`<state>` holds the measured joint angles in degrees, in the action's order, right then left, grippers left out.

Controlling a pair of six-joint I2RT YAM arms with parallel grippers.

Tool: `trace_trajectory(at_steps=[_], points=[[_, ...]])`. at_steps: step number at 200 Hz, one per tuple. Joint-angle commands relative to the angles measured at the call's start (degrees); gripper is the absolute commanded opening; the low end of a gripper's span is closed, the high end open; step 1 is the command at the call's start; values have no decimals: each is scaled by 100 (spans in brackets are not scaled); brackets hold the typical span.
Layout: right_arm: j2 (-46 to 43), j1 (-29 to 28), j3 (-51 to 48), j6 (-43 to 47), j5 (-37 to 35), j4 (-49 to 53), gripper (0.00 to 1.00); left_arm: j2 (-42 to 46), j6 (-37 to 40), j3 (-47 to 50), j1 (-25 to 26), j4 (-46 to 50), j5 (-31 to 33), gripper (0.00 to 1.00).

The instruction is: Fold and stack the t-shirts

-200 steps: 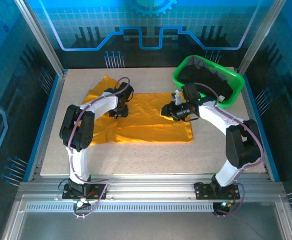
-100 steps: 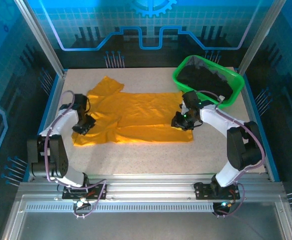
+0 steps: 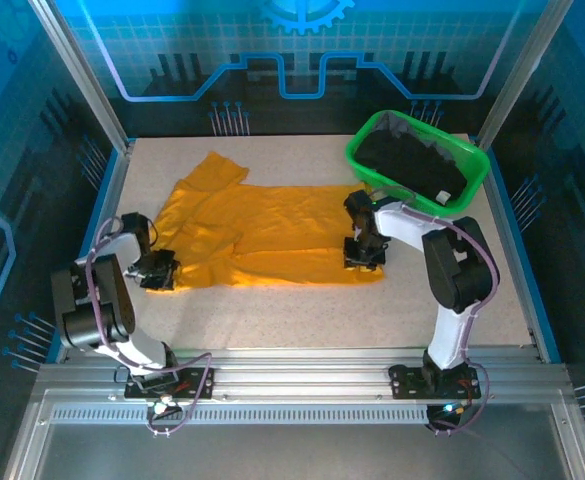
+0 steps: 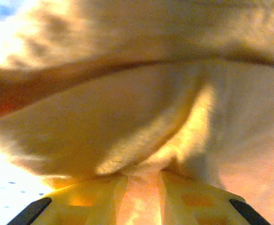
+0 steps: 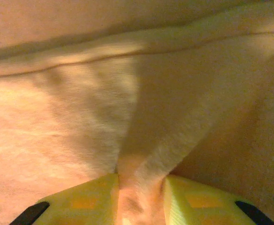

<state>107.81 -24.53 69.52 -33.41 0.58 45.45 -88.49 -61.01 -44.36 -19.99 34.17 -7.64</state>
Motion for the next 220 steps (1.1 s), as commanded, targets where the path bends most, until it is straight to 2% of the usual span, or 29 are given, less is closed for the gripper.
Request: trace_trajectory(at_steps=[1, 31, 49, 77, 115, 142, 164, 182, 192, 208, 220], points=[[110, -485, -122, -76, -149, 494, 33, 186, -303, 748, -608, 208, 245, 28], [-3, -937, -420, -318, -105, 687, 33, 331, 320, 986, -1551, 301, 77, 28], [-73, -1117, -588, -416, -13, 726, 33, 342, 380, 988, -1649, 285, -15, 29], [-260, -1273, -773, -515, 64, 861, 34, 584, 330, 905, -1740, 669, 355, 28], [-569, -1187, -930, -488, 229, 581, 36, 935, 281, 1372, -2597, 614, -55, 29], [-435, -1141, -530, -262, 458, 694, 37, 1044, 523, 1227, -2808, 700, 100, 29], [-580, -1123, -264, -149, 444, 734, 38, 1116, 559, 996, -2800, 621, 3, 33], [-930, -1000, -93, -85, 401, 622, 41, 1318, 589, 598, -2544, 743, 97, 38], [-1170, -881, -21, -41, 346, 474, 42, 1441, 646, 220, -2222, 914, 293, 41], [-1556, -631, -2, 9, 285, 73, 45, 1271, 765, -562, -1372, 1166, 638, 47], [-1749, -401, -87, -14, 362, -393, 45, 1021, 754, -1084, -721, 1011, 745, 48]])
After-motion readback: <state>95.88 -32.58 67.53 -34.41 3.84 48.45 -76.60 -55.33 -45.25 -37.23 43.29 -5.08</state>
